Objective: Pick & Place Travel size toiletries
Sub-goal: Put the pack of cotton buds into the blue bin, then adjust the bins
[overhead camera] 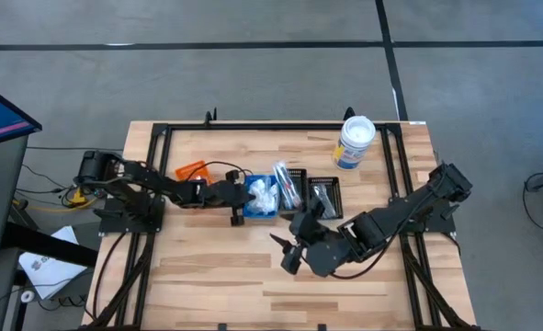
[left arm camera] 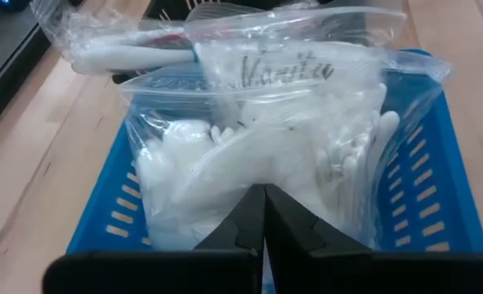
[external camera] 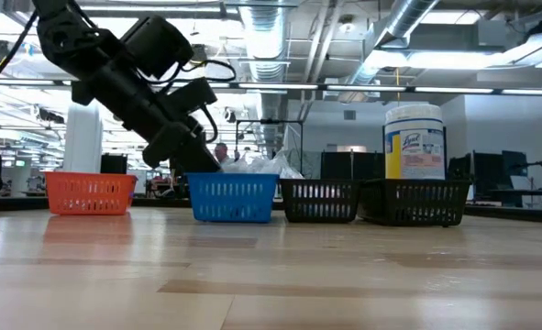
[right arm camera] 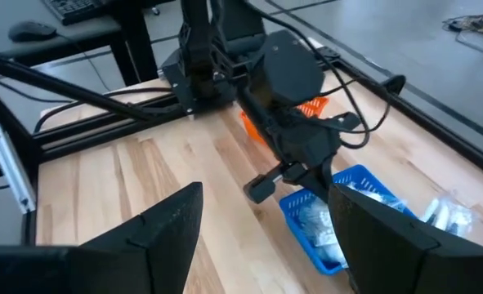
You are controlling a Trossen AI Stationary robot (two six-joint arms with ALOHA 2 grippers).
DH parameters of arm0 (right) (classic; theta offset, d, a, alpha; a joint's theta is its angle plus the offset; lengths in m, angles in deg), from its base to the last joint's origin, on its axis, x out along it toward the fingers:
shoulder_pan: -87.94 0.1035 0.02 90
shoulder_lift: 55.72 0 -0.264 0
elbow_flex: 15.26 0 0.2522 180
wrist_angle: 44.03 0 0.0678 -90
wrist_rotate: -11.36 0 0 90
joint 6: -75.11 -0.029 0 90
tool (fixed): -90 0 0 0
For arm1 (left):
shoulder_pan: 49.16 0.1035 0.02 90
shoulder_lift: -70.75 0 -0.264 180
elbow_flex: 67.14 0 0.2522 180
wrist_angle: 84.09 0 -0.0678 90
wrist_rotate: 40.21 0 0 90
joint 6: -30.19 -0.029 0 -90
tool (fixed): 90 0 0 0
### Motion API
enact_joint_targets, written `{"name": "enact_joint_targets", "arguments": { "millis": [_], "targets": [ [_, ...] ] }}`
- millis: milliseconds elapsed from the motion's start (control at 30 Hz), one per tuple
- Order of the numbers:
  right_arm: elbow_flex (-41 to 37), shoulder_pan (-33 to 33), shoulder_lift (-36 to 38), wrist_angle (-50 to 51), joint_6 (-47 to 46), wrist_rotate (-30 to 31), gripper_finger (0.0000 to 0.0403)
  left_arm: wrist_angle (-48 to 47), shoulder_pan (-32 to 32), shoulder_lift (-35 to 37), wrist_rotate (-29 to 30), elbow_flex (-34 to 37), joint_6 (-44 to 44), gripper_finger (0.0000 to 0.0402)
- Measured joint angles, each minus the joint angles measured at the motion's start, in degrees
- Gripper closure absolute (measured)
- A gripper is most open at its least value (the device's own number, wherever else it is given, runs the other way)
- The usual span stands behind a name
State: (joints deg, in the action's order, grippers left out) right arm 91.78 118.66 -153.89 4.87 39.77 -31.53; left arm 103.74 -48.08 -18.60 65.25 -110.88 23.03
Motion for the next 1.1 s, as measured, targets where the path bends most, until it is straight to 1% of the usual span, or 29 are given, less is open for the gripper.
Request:
{"name": "enact_joint_targets", "arguments": {
  "millis": [133,267,333,433,467,533,633,700,733,800,867,1033,1100],
  "targets": [
    [0.0,0.0,0.0,0.0,-0.1,1.4,0.0145,-1.7,-0.8,2.4,2.0,0.2,-0.2,0.0401],
    [0.0,0.0,0.0,0.2,-0.9,1.4,0.0145,-4.3,-3.1,8.4,3.3,0.2,-0.8,0.0401],
    [0.0,0.0,0.0,1.8,-4.0,1.4,0.0145,-7.1,-4.3,11.7,3.8,0.2,-0.5,0.0401],
    [0.0,-0.4,0.0,7.3,-11.2,1.2,0.0145,-10.6,-6.3,16.3,5.7,0.2,0.4,0.0401],
    [0.0,-0.6,0.0,10.0,-13.8,1.1,0.0145,-12.6,-7.0,17.8,7.2,0.2,0.5,0.0401],
    [0.0,-0.9,0.0,16.9,-19.2,1.1,0.0145,-18.6,-8.4,20.9,12.3,0.2,1.4,0.0401],
    [0.0,-0.8,0.0,27.1,-26.4,1.6,0.0145,-30.0,-9.1,26.2,20.0,0.2,5.6,0.0401],
    [-0.1,-0.3,0.1,31.3,-29.4,2.2,0.0148,-37.9,-8.7,29.3,22.9,0.2,10.2,0.0401],
    [-0.5,-0.1,0.1,31.8,-30.0,2.4,0.0152,-40.7,-8.2,30.6,23.6,0.2,12.5,0.0401],
    [-1.3,0.1,0.1,31.9,-29.7,2.4,0.0161,-45.8,-7.0,32.4,23.8,0.2,15.7,0.0401],
    [-1.7,0.2,0.1,32.0,-29.0,2.4,0.0173,-49.4,-5.2,32.9,23.3,0.2,16.4,0.0401],
    [-1.7,0.9,0.1,32.2,-26.1,2.6,0.0217,-55.2,1.2,31.1,16.0,0.2,18.2,0.0401],
    [-1.7,1.5,0.1,32.2,-25.6,4.0,0.0243,-55.0,2.6,30.1,13.4,0.3,18.3,0.0401]
  ]
}}
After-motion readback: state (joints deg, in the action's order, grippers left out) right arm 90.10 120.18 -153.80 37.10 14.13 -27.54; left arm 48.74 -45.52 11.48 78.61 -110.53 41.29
